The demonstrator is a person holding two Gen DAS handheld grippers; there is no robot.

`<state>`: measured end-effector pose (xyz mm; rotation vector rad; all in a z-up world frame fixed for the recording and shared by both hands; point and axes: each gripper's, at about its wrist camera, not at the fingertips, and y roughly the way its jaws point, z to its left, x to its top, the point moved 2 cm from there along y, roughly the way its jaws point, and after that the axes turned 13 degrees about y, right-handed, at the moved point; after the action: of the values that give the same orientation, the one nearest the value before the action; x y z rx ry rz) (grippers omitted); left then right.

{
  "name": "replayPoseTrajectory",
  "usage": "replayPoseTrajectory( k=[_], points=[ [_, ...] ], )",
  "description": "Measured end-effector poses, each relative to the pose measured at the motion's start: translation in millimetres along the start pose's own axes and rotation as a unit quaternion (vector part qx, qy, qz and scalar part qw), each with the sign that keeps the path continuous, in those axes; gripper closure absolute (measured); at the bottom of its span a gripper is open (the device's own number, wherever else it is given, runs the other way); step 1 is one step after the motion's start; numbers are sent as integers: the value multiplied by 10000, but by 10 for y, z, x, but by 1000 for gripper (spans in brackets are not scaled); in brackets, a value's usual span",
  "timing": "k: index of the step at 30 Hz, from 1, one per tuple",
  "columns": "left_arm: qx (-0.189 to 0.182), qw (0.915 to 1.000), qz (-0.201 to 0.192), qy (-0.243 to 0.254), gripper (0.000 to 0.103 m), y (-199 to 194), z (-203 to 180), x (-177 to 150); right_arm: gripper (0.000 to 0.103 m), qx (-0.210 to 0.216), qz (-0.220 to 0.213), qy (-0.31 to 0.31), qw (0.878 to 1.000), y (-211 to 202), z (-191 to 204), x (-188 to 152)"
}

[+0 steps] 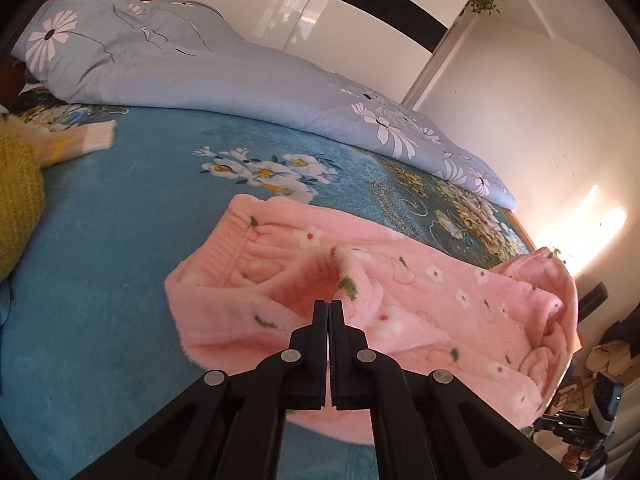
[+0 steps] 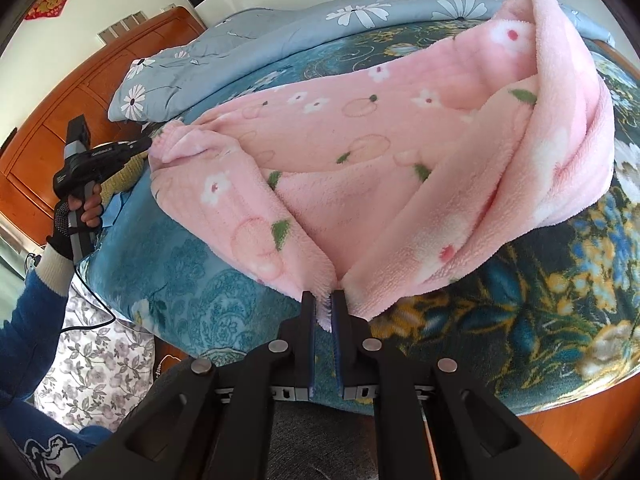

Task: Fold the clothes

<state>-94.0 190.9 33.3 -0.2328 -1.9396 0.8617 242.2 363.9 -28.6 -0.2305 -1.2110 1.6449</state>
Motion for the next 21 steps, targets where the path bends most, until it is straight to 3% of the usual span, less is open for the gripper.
replayPoseTrajectory(
  k=[8, 10, 12, 13, 17, 21],
  points=[
    [230, 9996, 38, 188, 101, 8, -28, 44, 95, -24, 50, 98, 9999, 48, -16, -52],
    [300, 9993, -46, 221, 92, 29, -36, 147, 95, -24, 51, 118, 9999, 42, -16, -60],
    [296, 9992, -57, 244, 47, 90, -35, 259, 95, -17, 64, 131, 9999, 37, -23, -71],
    [256, 9994, -17, 247, 39, 150, -32, 315, 95, -22, 81, 147, 9999, 44, -35, -72],
    [204, 9990, 327, 212, 37, 453, -11, 456, 95, -29, 173, 279, 9995, 104, -95, -88],
    [-76, 9984, 533, 170, 37, 671, -64, 390, 95, -72, 259, 404, 9988, 184, -186, -135]
  ],
)
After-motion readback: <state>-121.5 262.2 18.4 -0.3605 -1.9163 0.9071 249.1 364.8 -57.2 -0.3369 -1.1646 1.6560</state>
